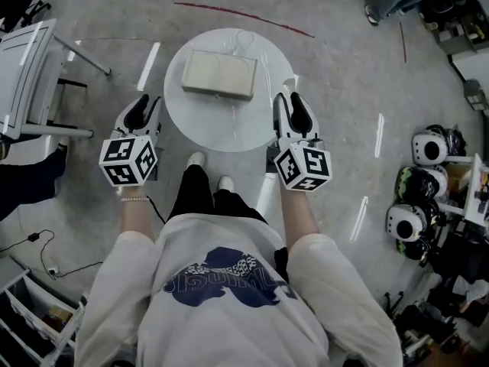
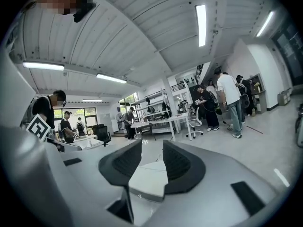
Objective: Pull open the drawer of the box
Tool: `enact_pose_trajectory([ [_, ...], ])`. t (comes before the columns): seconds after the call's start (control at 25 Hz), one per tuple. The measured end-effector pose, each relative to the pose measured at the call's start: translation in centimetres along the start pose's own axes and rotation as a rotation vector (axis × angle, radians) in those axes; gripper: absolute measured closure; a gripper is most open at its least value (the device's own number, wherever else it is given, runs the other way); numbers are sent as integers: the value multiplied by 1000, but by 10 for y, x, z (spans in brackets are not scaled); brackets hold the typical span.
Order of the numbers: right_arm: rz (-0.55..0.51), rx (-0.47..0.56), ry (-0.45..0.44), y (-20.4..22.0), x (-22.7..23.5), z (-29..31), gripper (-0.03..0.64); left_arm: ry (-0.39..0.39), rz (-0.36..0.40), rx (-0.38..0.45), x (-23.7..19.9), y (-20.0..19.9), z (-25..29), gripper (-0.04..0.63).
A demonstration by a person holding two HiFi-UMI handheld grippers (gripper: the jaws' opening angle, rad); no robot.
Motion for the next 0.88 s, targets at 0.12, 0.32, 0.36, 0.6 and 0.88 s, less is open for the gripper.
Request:
enact_pose_trajectory([
  [0.12, -2, -34, 7, 7, -10, 15, 477, 19, 5, -66, -12, 5, 24, 476],
  [0.32, -14, -95, 37, 22, -21, 41, 477, 65, 11, -171, -27, 20, 72, 474],
  [0.36, -13, -104, 48, 25, -22, 46, 477, 75, 15, -190, -30, 25, 81, 474],
  [0.6, -19, -148, 116, 40, -27, 71, 477, 153, 21, -309, -36, 50, 140, 474],
  [0.88, -24, -221, 181, 59, -32, 86, 477, 205, 22, -416, -35, 73, 189, 474],
])
Point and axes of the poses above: the fingertips, and each gripper's own axes: z forward along the fingers, x to its right, y out of its underside, the point moved 8 cm from there along -z, backward along the fingers, and after that the axes turned 9 degrees about -y, right-handed, at the moved point
